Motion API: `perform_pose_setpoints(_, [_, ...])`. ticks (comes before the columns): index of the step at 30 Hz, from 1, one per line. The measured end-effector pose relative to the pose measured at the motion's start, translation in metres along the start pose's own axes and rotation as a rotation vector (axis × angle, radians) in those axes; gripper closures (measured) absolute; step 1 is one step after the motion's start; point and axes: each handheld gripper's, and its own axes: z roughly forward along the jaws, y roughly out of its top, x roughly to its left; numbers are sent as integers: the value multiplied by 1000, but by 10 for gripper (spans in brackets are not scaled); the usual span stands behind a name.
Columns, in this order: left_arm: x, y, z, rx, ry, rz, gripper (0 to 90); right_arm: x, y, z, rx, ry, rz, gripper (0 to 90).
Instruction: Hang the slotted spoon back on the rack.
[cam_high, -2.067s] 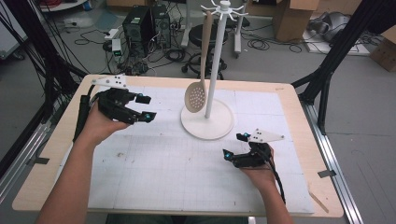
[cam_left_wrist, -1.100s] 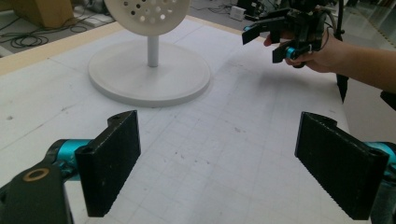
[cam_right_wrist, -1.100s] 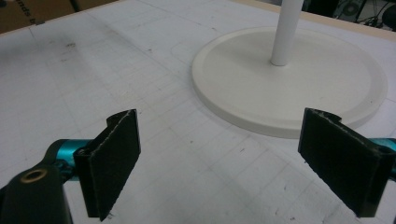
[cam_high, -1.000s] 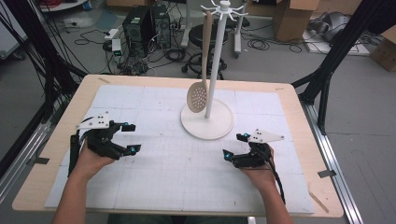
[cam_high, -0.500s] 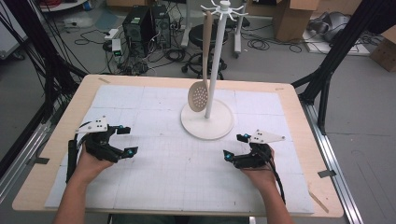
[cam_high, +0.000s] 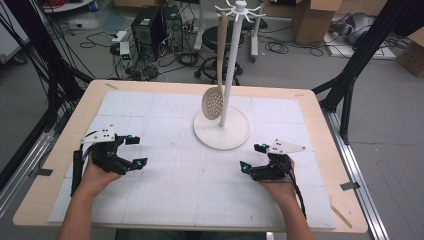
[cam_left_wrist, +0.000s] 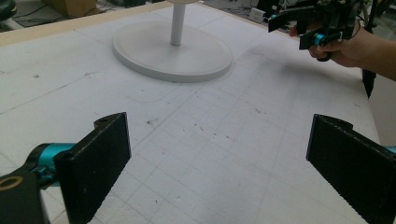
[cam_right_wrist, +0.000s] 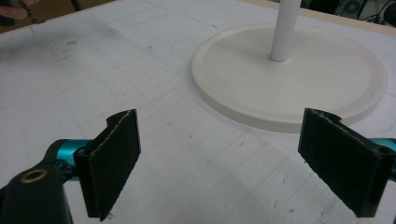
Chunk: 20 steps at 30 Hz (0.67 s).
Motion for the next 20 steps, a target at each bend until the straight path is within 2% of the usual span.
perform_pose_setpoints(20, [1, -2, 2, 10, -7, -9, 70, 1, 0, 1, 9, 4, 1, 114])
